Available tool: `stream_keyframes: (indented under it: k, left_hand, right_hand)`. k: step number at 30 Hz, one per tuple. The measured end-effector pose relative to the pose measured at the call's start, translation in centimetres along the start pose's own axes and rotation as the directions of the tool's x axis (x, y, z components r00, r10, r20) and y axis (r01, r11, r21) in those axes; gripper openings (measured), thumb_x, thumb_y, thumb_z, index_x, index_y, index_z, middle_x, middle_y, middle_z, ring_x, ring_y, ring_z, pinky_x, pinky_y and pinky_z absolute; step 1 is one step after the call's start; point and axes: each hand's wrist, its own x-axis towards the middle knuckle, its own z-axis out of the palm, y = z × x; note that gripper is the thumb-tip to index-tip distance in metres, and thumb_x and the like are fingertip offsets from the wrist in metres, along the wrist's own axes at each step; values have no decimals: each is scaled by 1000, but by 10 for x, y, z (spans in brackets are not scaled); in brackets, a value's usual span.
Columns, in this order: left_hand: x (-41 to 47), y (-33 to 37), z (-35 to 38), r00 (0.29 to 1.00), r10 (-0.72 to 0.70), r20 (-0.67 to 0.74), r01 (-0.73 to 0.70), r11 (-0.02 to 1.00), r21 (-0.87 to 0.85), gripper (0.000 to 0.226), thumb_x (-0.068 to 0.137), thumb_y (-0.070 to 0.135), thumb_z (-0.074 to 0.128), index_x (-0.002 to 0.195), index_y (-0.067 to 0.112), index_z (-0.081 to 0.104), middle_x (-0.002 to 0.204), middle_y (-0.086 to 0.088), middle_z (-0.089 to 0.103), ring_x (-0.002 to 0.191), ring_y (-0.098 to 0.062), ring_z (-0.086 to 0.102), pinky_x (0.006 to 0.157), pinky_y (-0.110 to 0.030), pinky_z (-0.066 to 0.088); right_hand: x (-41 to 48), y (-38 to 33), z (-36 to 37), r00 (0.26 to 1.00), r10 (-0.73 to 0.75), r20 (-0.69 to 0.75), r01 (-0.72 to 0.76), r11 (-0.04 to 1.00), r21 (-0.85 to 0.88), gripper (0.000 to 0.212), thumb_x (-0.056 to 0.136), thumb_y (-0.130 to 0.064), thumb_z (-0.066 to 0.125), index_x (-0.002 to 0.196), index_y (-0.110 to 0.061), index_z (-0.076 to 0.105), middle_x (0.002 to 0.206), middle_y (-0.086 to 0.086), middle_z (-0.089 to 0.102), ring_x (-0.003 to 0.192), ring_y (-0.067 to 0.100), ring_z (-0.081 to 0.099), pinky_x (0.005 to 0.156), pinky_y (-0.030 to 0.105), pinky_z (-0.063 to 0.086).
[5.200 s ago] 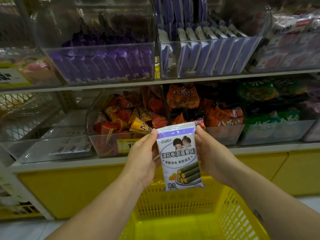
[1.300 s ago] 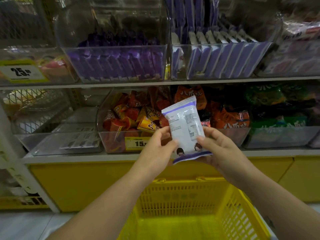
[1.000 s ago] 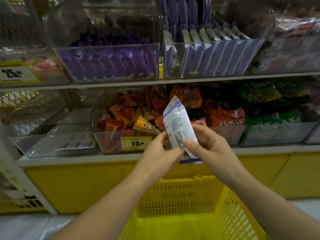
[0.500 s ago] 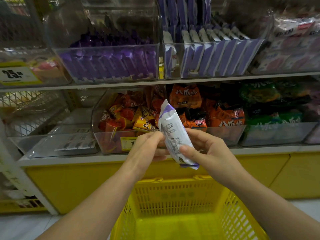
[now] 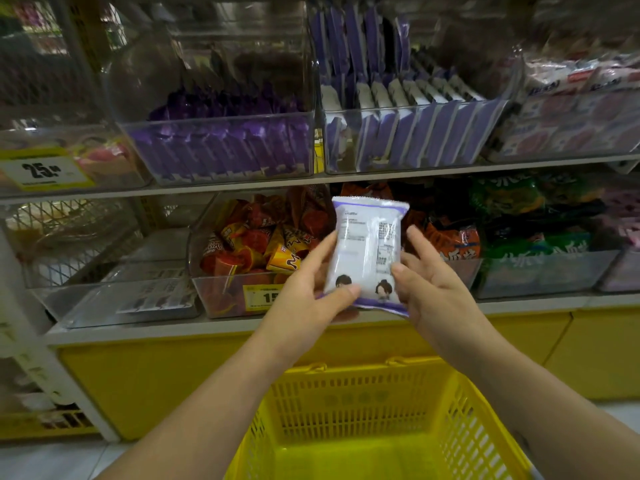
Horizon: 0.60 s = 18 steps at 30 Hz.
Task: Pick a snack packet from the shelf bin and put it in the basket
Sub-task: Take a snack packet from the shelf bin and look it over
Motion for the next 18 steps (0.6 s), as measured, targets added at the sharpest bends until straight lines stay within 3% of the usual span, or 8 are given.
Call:
stream_keyframes:
  k: [3,5,7,10,12,14,16,18]
  left_hand:
    - [2,17,3,986,124,-108,-116,990,81,56,88,7,67,123,47,49,127,7,63,107,-12,66,79,-26,57]
    - [6,32,4,971,202,-125,-180,969,169,51,88,14,69,123,47,51,128,8,61,107,-10,66,84,-31,57]
    - [11,50,5,958,267,-100,-240,945,223,50,84,28,70,126,49,52,128,16,60,109,-5,64,86,-30,57]
    - [23,83,3,928,373,-14,-343,865,366,62,76,51,70,131,58,43,132,38,46,121,12,47,91,-10,46]
    - [35,105,1,900,434,36,-399,787,470,70,72,60,69,132,65,34,146,37,30,132,16,31,102,-11,38]
    - [48,125,-4,875,482,43,-437,750,497,70,72,60,72,130,66,33,152,30,19,137,15,23,106,-12,35]
    - [64,144,-9,853,521,45,-478,742,469,64,73,51,71,127,60,39,146,31,26,136,7,33,102,-18,44]
    - [81,158,-12,835,548,47,-501,723,475,54,74,44,69,123,50,45,138,27,44,123,1,53,96,-25,51]
  right_hand:
    - [-1,-12,2,997,-83,1,82,980,-183,59,96,-9,51,139,-45,31,121,-19,64,100,7,69,71,20,56]
    - [-1,-26,5,994,-87,64,103,946,-309,57,90,-20,62,135,-46,38,142,-12,50,108,2,63,77,17,54]
    - [4,-44,4,988,-121,100,152,889,-431,71,76,-34,73,136,-48,37,155,-16,27,120,1,54,86,22,55]
    - [16,-79,6,974,-195,118,228,809,-542,94,61,-54,75,143,-46,31,158,-19,14,132,5,45,96,33,53]
    - [27,-102,7,963,-239,126,268,792,-548,97,60,-60,72,145,-40,31,157,-11,26,127,4,51,96,32,53]
    - [41,-122,5,961,-245,130,276,802,-530,92,65,-56,69,147,-33,33,138,-11,53,113,1,61,91,25,54]
    - [58,-139,4,961,-237,143,276,792,-545,82,74,-49,63,148,-27,34,122,-22,60,104,-7,62,86,15,52]
    - [76,-152,5,963,-223,153,271,776,-570,73,82,-47,57,148,-26,33,134,-23,50,101,-19,56,84,8,49]
